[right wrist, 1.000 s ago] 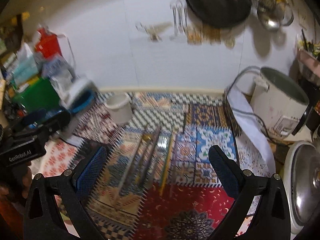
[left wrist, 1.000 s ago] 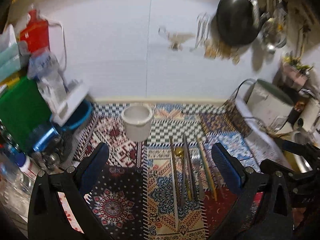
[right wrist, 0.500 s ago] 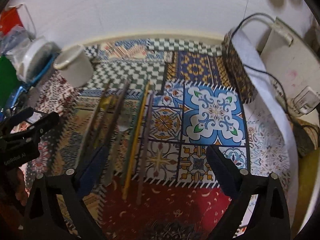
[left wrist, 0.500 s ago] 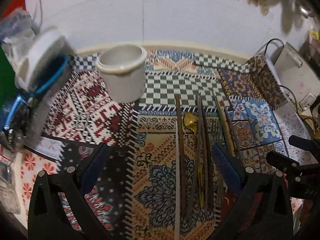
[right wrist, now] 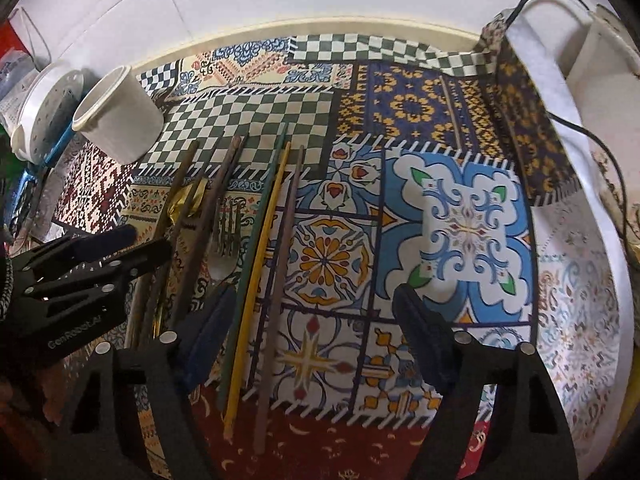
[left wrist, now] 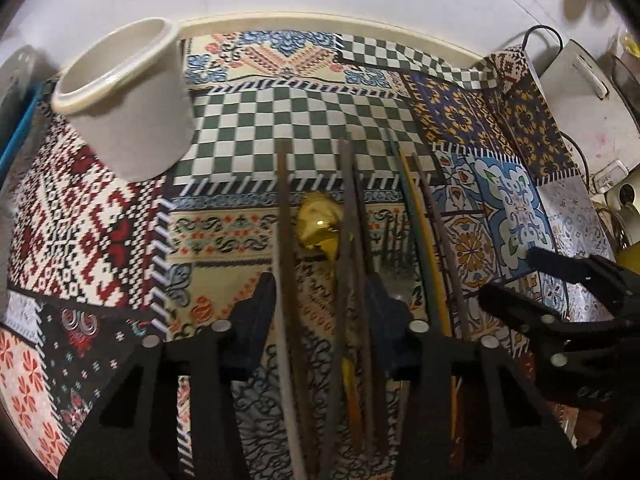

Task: Organize utensils
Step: 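Lower the left tool onto the dark chopstick and close its fingers, then lift the dark chopstick upright with the left tool toward the white cup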

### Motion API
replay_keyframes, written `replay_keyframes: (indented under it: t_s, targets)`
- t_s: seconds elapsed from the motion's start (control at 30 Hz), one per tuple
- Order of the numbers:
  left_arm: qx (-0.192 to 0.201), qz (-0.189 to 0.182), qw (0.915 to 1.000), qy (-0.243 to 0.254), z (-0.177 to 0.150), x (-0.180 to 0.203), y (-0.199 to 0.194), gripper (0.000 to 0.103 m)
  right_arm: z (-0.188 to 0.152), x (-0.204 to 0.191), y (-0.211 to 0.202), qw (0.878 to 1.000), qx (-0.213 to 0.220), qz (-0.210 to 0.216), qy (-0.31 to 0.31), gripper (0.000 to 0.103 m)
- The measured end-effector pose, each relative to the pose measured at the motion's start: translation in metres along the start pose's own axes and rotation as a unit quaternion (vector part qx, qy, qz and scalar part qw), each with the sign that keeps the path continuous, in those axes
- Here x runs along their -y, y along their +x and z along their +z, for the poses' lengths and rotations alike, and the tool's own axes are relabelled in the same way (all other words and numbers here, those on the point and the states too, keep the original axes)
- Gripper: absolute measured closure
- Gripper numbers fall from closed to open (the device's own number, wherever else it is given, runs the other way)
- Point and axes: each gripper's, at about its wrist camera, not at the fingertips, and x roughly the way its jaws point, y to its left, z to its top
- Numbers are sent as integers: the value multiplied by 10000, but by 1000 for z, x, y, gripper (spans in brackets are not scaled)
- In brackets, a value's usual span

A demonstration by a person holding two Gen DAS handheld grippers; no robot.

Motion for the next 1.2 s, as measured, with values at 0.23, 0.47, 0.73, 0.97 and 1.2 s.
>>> replay_keyframes:
  t_s: [0.23, 0.47, 0.73, 0.97, 1.2]
  targets:
    - [-103, -82, 9998, 121, 8, 6, 13, 85, 3, -2, 17, 9994, -283, 202, 45, 54]
    - [-213, -174, 9996, 41, 12, 3, 23, 94, 5, -6, 23, 9995, -312, 36, -13, 65]
    - [-199, -314, 9993, -84, 7, -4, 18, 99, 5, -29, 29, 9975, -88, -563, -418, 83]
    - [132, -456, 9989, 16, -1, -2, -15, 99, 10, -20, 30, 9995, -200, -227, 25, 97]
    - [451, -534, 9976, 28, -11, -3, -47, 99, 5, 6, 14, 9991, -141, 109, 382, 97]
